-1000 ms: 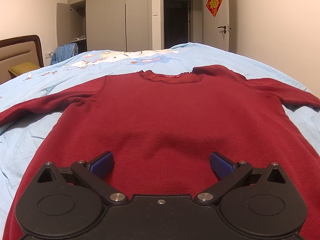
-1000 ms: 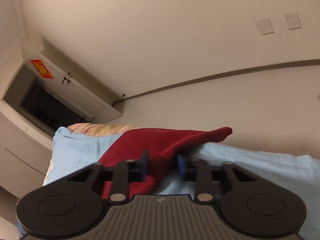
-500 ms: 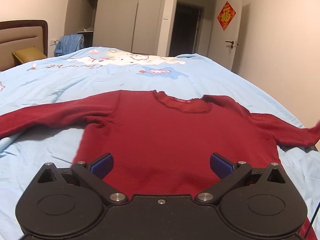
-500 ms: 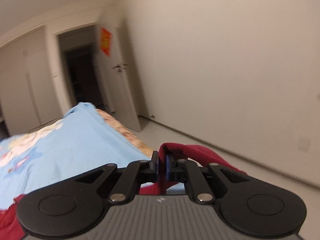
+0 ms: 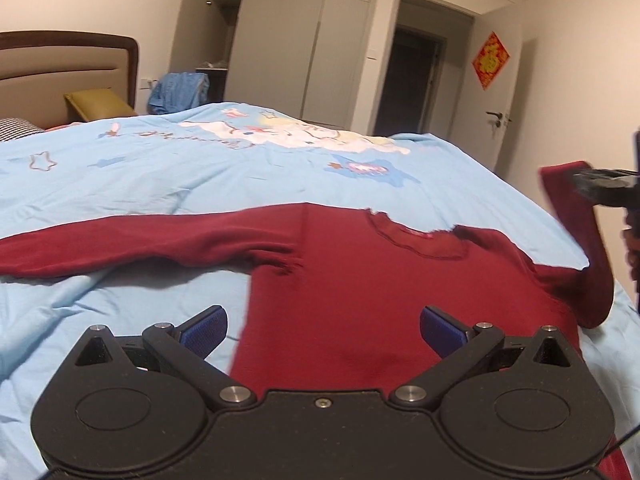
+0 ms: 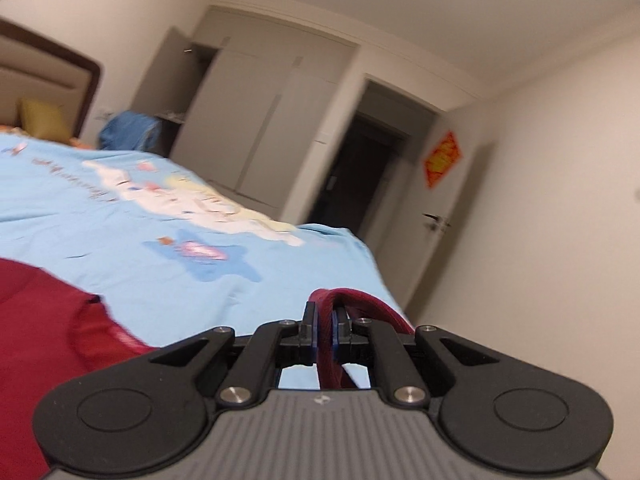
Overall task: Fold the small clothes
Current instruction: 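Lift the held sleeve and fold it across the sweater body, then release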
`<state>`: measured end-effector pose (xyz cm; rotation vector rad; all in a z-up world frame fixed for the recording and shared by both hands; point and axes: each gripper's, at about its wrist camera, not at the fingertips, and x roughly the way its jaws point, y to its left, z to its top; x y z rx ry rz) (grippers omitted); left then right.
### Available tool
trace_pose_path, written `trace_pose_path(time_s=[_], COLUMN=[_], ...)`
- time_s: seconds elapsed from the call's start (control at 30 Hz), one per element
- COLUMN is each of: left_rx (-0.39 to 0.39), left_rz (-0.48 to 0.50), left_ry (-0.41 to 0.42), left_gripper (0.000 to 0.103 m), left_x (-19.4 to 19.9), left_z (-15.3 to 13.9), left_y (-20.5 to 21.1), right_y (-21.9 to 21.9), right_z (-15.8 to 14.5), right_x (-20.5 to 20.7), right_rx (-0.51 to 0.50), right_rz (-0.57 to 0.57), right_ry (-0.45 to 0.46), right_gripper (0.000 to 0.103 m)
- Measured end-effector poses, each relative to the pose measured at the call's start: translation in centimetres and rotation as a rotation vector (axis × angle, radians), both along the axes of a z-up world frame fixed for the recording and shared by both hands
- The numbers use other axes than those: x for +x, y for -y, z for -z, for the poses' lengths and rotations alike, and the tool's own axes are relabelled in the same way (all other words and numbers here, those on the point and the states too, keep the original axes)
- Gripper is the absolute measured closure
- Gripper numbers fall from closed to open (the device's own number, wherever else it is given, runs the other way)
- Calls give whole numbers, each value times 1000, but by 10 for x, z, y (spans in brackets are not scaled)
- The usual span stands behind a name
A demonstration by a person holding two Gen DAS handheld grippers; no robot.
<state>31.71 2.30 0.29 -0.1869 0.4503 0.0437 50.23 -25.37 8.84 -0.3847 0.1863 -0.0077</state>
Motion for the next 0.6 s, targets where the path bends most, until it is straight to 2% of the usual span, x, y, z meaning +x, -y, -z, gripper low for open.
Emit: trace_pose_path(time_s=[0.13, 0.27, 0.37, 0.5, 0.6], left_rx=[-24, -54, -75, -95, -112], left_rz=[-39, -81, -108, -140, -156], left_ry=[2, -4, -17, -28, -35], left_gripper=[1, 1, 1, 1, 1], left_x=[-7, -12, -15, -20, -23], left_z=[0, 6, 11, 19, 23], left_y=[-21, -43, -58, -73, -81], right_y=[-75, -151, -184, -214, -229], right_z=[14, 43, 70, 108, 131], right_x=[2, -26, -38, -63, -73], right_rx=[-114, -322, -460, -680, -785], right_rz=[-92, -197, -277, -358, -402], right_ry=[-53, -95, -128, -114, -109], right_gripper=[96, 96, 96, 96, 96])
